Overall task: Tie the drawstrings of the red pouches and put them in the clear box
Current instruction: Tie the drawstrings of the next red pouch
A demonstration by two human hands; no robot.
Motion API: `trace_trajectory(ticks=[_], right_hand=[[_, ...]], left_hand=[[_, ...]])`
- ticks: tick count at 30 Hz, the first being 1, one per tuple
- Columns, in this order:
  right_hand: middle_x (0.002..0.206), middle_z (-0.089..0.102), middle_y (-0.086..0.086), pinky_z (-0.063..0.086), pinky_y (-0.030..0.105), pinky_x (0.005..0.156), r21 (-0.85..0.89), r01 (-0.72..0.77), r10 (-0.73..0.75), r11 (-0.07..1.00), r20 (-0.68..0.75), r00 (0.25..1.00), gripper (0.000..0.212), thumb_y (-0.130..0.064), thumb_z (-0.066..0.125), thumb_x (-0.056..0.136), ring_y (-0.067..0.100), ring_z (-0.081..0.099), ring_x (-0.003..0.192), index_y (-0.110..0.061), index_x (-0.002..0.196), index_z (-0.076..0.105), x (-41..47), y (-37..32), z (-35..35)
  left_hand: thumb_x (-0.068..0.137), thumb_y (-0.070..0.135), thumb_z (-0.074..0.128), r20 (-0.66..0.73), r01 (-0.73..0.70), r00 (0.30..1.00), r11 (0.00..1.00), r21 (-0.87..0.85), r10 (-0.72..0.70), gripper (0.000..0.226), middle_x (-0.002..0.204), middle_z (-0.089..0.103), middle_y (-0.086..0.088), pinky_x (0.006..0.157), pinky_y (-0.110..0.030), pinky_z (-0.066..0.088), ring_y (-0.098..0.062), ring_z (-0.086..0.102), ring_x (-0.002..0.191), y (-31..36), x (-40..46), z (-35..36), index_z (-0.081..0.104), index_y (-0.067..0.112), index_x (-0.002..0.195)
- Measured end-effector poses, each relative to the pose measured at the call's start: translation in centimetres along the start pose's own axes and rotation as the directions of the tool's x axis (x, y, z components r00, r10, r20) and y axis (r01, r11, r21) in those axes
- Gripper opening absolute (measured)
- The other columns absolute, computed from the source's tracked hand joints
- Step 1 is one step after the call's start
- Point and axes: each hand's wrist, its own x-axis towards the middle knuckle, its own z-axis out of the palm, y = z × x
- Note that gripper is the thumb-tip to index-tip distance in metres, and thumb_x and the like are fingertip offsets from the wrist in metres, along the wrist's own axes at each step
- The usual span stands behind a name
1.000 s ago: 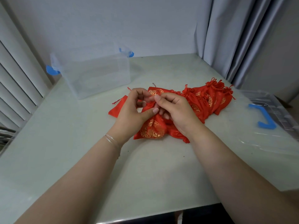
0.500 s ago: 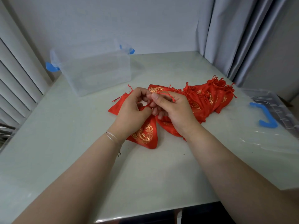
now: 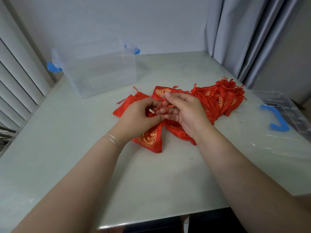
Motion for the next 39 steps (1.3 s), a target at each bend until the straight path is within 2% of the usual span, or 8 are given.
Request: trace_trajectory(ticks=[5,7,15,20,25,31,36,39], right_hand=[[0.081,0.066,0.006,0.055,0.021,0.051,0.069,-0.024,0.025,0.997,-0.002,1.0,0.013,-0.017,0.061,0.091,0.017,0.07,0.067,-0.004,0.088,0.064,0.1,0.1,0.3],[0.078,0.067,0.002,0.055,0.021,0.052,0.113,-0.031,0.033,0.993,-0.009,0.999,0.013,-0.017,0.06,0.091,0.016,0.07,0.068,-0.004,0.089,0.064,0.1,0.1,0.5],[0.085,0.071,0.021,0.055,0.024,0.055,-0.155,0.078,-0.09,0.985,-0.074,0.993,0.024,-0.023,0.063,0.09,0.02,0.072,0.074,0.001,0.092,0.066,-0.1,0.0,0.3],[0.07,0.07,0.004,0.053,0.021,0.051,-0.133,0.055,-0.072,0.99,-0.13,0.989,0.018,-0.024,0.065,0.088,0.011,0.067,0.064,-0.006,0.086,0.069,0.1,-0.3,-0.1],[0.067,0.064,0.006,0.045,0.017,0.046,0.022,0.036,-0.033,0.999,-0.122,0.992,0.016,-0.021,0.063,0.089,0.011,0.06,0.059,-0.006,0.083,0.065,0.5,0.0,-0.2],[0.066,0.066,0.007,0.053,0.023,0.054,-0.401,0.308,-0.363,0.862,-0.066,0.929,0.014,-0.013,0.066,0.088,0.013,0.062,0.052,-0.005,0.077,0.066,-0.2,0.2,0.6],[0.065,0.066,0.007,0.055,0.024,0.051,-0.064,0.171,-0.18,0.983,-0.177,0.968,0.016,-0.012,0.063,0.09,0.018,0.067,0.057,-0.005,0.076,0.061,0.0,0.0,0.8],[0.067,0.063,0.006,0.053,0.021,0.048,0.104,0.102,-0.079,0.989,-0.205,0.976,0.014,-0.013,0.06,0.092,0.015,0.068,0.055,-0.005,0.08,0.058,0.2,-0.2,0.5]], left_hand=[[0.08,0.036,0.057,-0.131,-0.081,0.98,0.907,0.414,0.148,0.024,0.08,0.064,0.005,0.073,-0.04,0.047,-0.02,0.058,0.081,-0.5,0.3,0.9,0.069,0.022,0.095],[0.078,0.038,0.045,-0.149,-0.07,0.976,0.873,0.483,0.16,0.036,0.079,0.061,-0.003,0.068,-0.043,0.047,-0.029,0.056,0.078,-0.3,0.3,1.4,0.068,0.015,0.092],[0.089,0.028,0.057,-0.118,-0.023,0.988,0.856,0.516,0.098,0.017,0.082,0.048,0.007,0.074,-0.033,0.032,-0.026,0.051,0.092,-0.6,0.5,1.5,0.063,0.015,0.096],[0.094,0.037,0.049,-0.061,-0.041,0.994,0.818,0.574,0.093,0.025,0.09,0.049,0.003,0.075,-0.033,0.031,-0.024,0.048,0.096,-0.9,0.7,1.7,0.058,0.014,0.1],[0.097,0.036,0.042,-0.032,-0.062,0.994,0.797,0.601,0.102,0.028,0.103,0.053,-0.007,0.074,-0.033,0.03,-0.027,0.045,0.097,-1.0,0.5,2.3,0.053,0.011,0.105],[0.094,0.04,0.028,-0.075,-0.054,0.986,0.718,0.693,0.147,0.041,0.089,0.057,-0.012,0.065,-0.039,0.036,-0.032,0.052,0.083,-1.4,0.4,2.7,0.053,0.007,0.091],[0.082,0.022,0.04,-0.147,-0.018,0.957,0.559,0.829,0.249,0.019,0.067,0.055,-0.011,0.056,-0.032,0.034,-0.03,0.052,0.06,-1.6,0.6,2.7,0.051,0.009,0.073],[0.081,0.02,0.031,-0.18,0.018,0.967,0.658,0.753,0.179,0.027,0.081,0.06,-0.01,0.066,-0.037,0.036,-0.032,0.054,0.076,-1.0,0.7,2.5,0.055,0.01,0.083]])
